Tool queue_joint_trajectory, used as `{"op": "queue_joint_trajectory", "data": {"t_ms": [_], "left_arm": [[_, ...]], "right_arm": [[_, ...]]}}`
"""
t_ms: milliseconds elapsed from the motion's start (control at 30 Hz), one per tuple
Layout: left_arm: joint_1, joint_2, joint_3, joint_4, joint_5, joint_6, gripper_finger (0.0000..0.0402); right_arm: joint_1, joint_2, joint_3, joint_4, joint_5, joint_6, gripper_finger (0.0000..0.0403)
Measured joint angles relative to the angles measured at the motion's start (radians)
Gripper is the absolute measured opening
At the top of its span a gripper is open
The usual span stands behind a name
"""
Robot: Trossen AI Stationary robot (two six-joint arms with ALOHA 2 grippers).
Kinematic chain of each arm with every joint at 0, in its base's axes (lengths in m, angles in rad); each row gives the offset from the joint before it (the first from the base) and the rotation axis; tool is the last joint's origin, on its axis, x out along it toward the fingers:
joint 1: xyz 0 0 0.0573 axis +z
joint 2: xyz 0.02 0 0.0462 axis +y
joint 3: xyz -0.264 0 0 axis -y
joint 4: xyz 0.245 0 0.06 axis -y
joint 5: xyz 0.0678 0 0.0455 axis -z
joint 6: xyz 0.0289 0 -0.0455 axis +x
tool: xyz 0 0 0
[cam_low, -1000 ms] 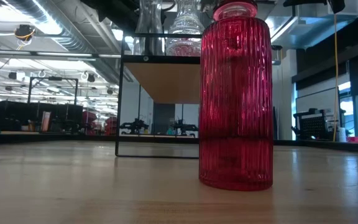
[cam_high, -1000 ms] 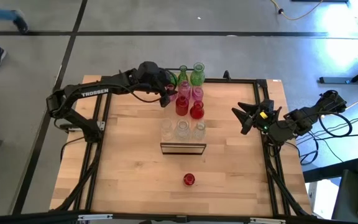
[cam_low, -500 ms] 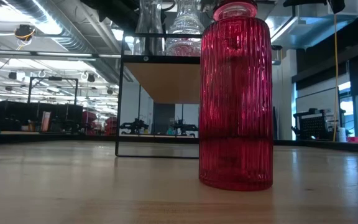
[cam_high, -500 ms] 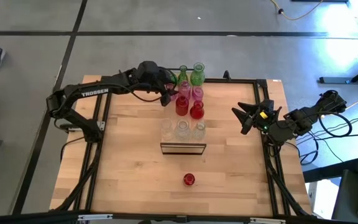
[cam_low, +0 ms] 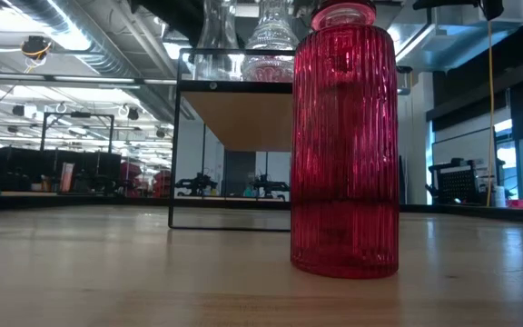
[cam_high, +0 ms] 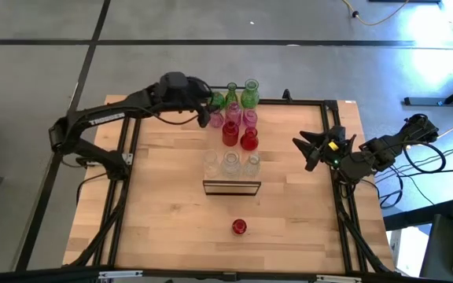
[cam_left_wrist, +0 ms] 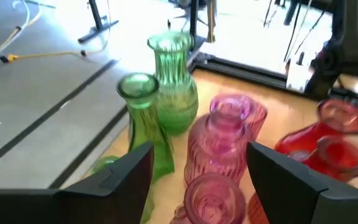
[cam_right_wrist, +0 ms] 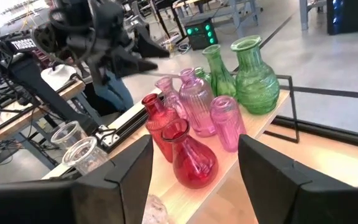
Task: Sort vases onto shelf
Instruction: Put the red vase on the shelf aligned with the other red vases
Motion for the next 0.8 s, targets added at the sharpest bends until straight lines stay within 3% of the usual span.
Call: {"op": "queue_joint_trajectory", "data": {"t_ms": [200, 300, 467, 633, 800], "left_arm": [[-0.009, -0.129, 0.000, -0.044, -0.030, -0.033, 0.0250], [-0.023, -0.206, 0.000, -0.106, -0.080, -0.038, 0.0250], [-0.073, -0.325, 0.000, -0.255, -0.065, -0.092, 0.0250], [-0.220, -0.392, 0.000, -0.459, 0.022, -0.219, 0.0250], [-0.463, -0.391, 0.000, -0.566, 0.082, -0.372, 0.0250]], "right_arm": [[0.000, 0.000, 0.000, 0.006, -0.083, 0.000, 0.0218], [0.000, 0.006, 0.000, 0.009, -0.163, -0.002, 0.0218], [0.000, 0.021, 0.000, 0.011, -0.251, -0.040, 0.0218], [0.000, 0.038, 0.000, 0.009, -0.274, -0.062, 0.0218], [0.000, 0.065, 0.000, 0.006, -0.426, -0.093, 0.0218]]}}
